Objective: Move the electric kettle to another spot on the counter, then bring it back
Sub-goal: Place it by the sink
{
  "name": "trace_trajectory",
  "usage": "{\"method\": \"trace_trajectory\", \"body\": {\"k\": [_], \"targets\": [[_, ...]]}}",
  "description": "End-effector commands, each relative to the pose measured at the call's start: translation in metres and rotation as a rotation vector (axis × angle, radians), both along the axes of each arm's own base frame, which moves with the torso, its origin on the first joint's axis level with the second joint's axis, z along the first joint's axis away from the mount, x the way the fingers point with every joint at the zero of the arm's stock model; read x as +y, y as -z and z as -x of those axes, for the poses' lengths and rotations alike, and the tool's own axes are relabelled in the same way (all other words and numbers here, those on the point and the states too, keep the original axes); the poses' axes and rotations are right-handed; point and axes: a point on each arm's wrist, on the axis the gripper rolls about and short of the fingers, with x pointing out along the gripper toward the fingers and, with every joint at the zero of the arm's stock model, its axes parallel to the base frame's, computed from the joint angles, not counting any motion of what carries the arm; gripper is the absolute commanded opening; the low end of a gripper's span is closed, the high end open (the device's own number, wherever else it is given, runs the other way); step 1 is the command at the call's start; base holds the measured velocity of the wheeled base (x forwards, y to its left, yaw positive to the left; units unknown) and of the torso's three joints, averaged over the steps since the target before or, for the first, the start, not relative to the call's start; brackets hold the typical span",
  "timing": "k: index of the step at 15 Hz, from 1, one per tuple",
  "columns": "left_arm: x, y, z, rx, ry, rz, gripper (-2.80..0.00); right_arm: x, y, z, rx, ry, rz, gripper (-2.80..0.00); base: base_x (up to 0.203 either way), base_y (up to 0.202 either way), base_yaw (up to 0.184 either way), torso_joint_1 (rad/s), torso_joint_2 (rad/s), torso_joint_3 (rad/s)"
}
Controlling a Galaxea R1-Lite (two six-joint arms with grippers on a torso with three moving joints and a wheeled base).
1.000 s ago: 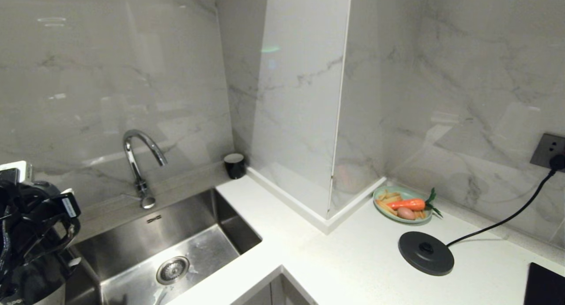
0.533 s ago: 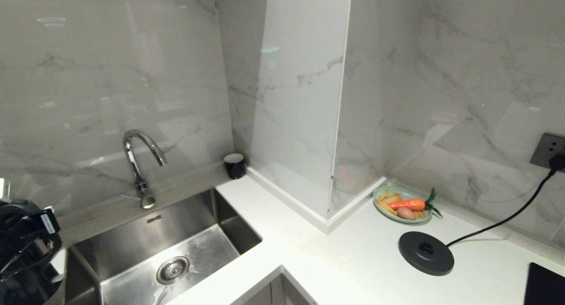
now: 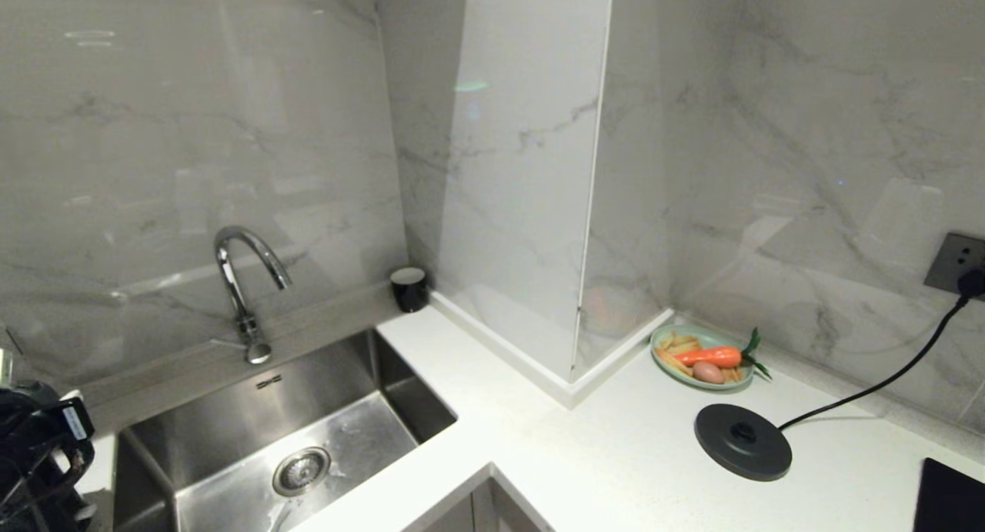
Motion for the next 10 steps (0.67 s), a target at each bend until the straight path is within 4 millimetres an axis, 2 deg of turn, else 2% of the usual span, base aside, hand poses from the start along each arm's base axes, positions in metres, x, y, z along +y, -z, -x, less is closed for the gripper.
{"method": "trace_trajectory", "body": {"k": [1,10], "targets": [[0.0008,0.0264,0.0008,0.070,0.001,0.051,-2.80,0.0000,0.0000,0.0000,0.000,-0.002,0.000,-2.80,0.000,0.000,0.000,0.000,0.00,0.000],[0.0082,0.0278,-0.0085,0.042,0.026,0.046,-2.80,0.0000,0.0000,0.0000,0.000,0.000,0.001,-2.80,0.000,0.000,0.000,0.000,0.00,0.000]]}}
